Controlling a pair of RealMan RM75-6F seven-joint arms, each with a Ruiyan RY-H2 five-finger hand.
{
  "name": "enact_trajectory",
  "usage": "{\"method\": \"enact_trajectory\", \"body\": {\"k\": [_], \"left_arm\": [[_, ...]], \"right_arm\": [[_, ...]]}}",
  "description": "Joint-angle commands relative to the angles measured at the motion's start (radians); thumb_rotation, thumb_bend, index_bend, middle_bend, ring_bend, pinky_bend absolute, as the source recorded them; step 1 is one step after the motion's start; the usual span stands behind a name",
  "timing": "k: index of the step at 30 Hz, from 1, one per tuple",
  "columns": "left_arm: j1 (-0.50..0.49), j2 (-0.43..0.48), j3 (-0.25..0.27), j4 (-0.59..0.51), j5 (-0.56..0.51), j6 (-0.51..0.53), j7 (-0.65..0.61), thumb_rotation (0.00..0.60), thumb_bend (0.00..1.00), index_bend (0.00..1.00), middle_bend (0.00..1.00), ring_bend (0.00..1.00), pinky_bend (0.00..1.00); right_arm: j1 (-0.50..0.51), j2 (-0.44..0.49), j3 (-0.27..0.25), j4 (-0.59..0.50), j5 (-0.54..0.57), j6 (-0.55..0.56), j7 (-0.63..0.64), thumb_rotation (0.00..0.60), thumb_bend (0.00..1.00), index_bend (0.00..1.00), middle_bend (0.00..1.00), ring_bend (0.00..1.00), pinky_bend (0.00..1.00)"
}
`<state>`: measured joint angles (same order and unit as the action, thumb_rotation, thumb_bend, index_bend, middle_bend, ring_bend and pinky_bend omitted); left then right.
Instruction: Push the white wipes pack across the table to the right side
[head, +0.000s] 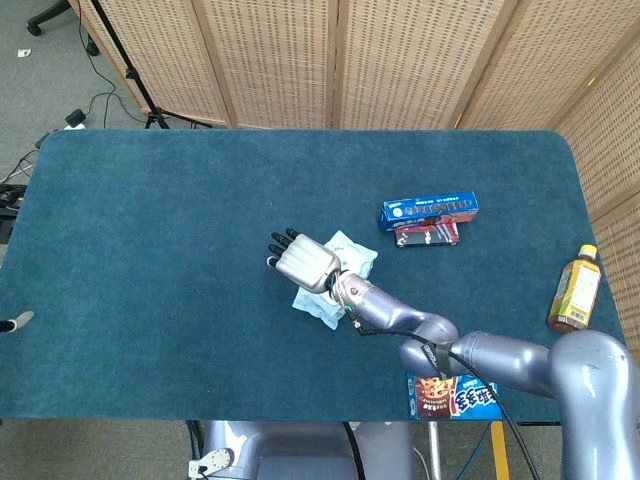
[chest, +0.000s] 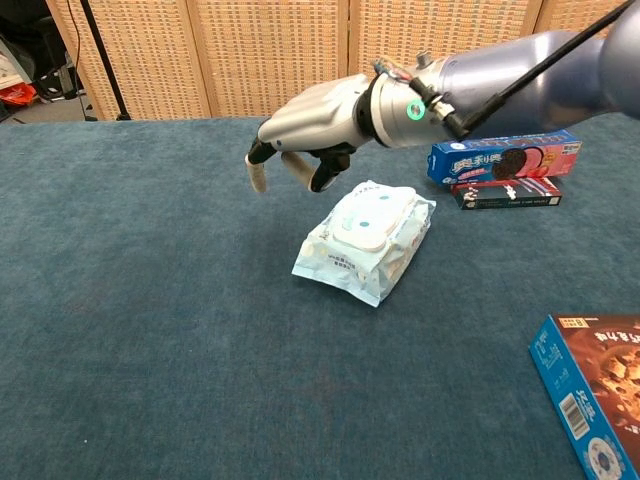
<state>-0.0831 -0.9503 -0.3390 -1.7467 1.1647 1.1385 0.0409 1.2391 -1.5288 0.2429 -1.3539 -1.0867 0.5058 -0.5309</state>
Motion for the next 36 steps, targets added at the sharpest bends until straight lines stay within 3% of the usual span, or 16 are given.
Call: {"method": "enact_trajectory", "body": {"k": [1, 10, 20, 30, 36], "left_arm": [[-0.008, 0.002, 0.01, 0.002, -0.006, 0.006, -0.004, 0.6, 0.0, 0.0, 0.0, 0.0, 0.0], [-0.035, 0.005, 0.041, 0.009, -0.026, 0.021, -0.019, 0.6, 0.0, 0.0, 0.0, 0.0, 0.0], [-0.054, 0.008, 0.072, 0.003, -0.025, 0.043, -0.027, 0.6, 0.0, 0.0, 0.0, 0.0, 0.0], [-0.069, 0.008, 0.094, -0.003, -0.024, 0.048, -0.027, 0.6, 0.0, 0.0, 0.0, 0.0, 0.0], [-0.081, 0.007, 0.105, -0.004, -0.025, 0.044, -0.027, 0.6, 0.0, 0.0, 0.0, 0.0, 0.0]], "right_arm": [[0.057, -0.053, -0.047, 0.053, 0.086, -0.003, -0.075, 0.6, 1.0, 0.28, 0.19, 0.08, 0.15], [0.135, -0.065, -0.147, 0.057, 0.274, 0.015, -0.178, 0.6, 1.0, 0.28, 0.22, 0.12, 0.17], [0.159, 0.035, -0.294, -0.044, 0.431, 0.066, -0.244, 0.6, 1.0, 0.31, 0.26, 0.16, 0.21], [0.129, 0.148, -0.391, -0.147, 0.438, 0.1, -0.237, 0.6, 1.0, 0.35, 0.3, 0.2, 0.21], [0.075, 0.214, -0.452, -0.23, 0.389, 0.101, -0.196, 0.6, 1.0, 0.35, 0.3, 0.2, 0.21]]}}
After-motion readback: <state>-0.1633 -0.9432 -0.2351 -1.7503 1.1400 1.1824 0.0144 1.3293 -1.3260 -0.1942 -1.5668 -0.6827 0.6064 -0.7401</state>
